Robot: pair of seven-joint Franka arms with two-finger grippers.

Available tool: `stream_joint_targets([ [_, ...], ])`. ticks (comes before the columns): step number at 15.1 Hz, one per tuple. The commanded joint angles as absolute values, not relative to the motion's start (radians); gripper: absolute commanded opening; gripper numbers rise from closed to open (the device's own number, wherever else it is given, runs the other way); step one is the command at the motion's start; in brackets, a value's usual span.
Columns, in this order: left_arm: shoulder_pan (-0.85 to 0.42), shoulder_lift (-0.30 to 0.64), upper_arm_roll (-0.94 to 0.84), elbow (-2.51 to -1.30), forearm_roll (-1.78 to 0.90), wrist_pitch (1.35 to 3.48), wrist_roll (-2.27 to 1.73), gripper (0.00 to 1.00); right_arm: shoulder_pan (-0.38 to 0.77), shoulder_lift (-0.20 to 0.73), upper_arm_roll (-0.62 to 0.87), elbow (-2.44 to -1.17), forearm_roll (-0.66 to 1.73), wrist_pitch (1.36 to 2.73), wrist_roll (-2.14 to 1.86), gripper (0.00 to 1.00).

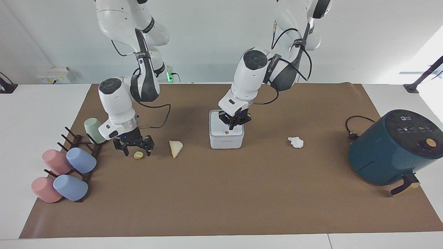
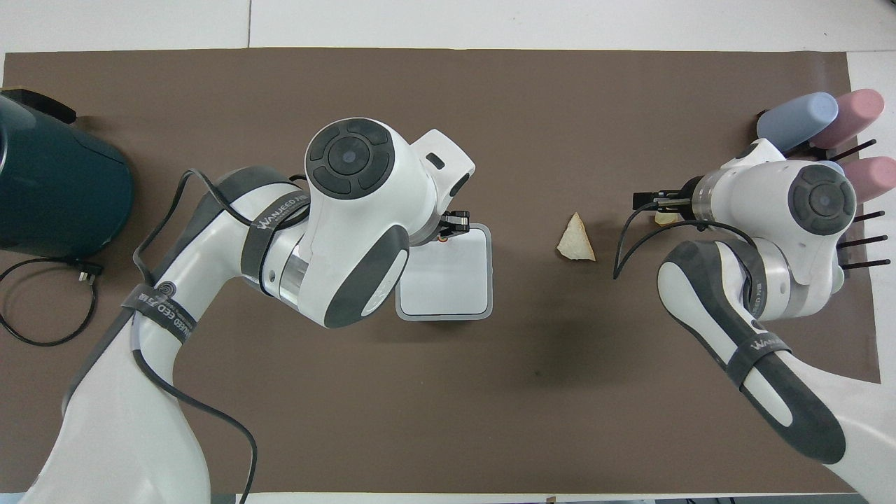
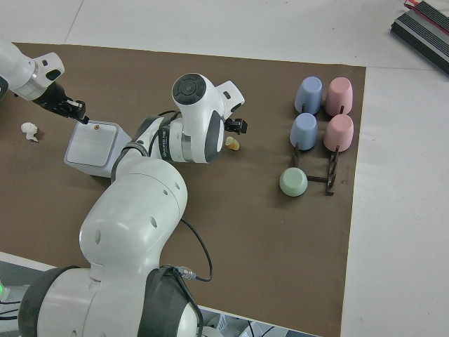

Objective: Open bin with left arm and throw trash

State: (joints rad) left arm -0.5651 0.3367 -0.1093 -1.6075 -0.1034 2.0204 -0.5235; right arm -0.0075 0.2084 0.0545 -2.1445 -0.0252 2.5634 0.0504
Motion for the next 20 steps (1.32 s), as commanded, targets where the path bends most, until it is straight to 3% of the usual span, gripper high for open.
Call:
stream_joint_targets([
  [1,-0.592,0.345,-0.094,-1.628,-0.094,2.062,-0.502,0.00,-0.035,0.181,0.057,-2.198,-0.017,2.582,-0.093,1.00],
  [4,-0.592,0.356,-0.094,-1.628,-0.094,2.069,-0.502,0.00,-0.048,0.172,0.057,-2.236,-0.018,2.595,-0.182,1.00],
  [8,-0.592,0.367,-0.094,-1.628,-0.092,2.091,-0.502,0.00,-0.052,0.173,0.057,-2.293,-0.018,2.730,-0.229,0.99],
  [9,-0.592,0.367,-0.092,-1.629,-0.092,2.092,-0.503,0.00,-0.052,0.173,0.057,-2.293,-0.018,2.730,-0.230,0.71],
  [11,-0.600,0.368,-0.092,-1.637,-0.092,2.094,-0.503,0.00,-0.052,0.172,0.057,-2.293,-0.018,2.721,-0.232,0.01],
  [14,-0.601,0.367,-0.092,-1.643,-0.077,2.094,-0.502,0.00,-0.043,0.167,0.057,-2.289,-0.018,2.712,-0.232,0.00],
  [20,-0.627,0.364,-0.092,-1.709,-0.034,2.144,-0.503,0.00,-0.025,0.065,0.063,-2.257,-0.018,2.576,-0.229,0.00],
])
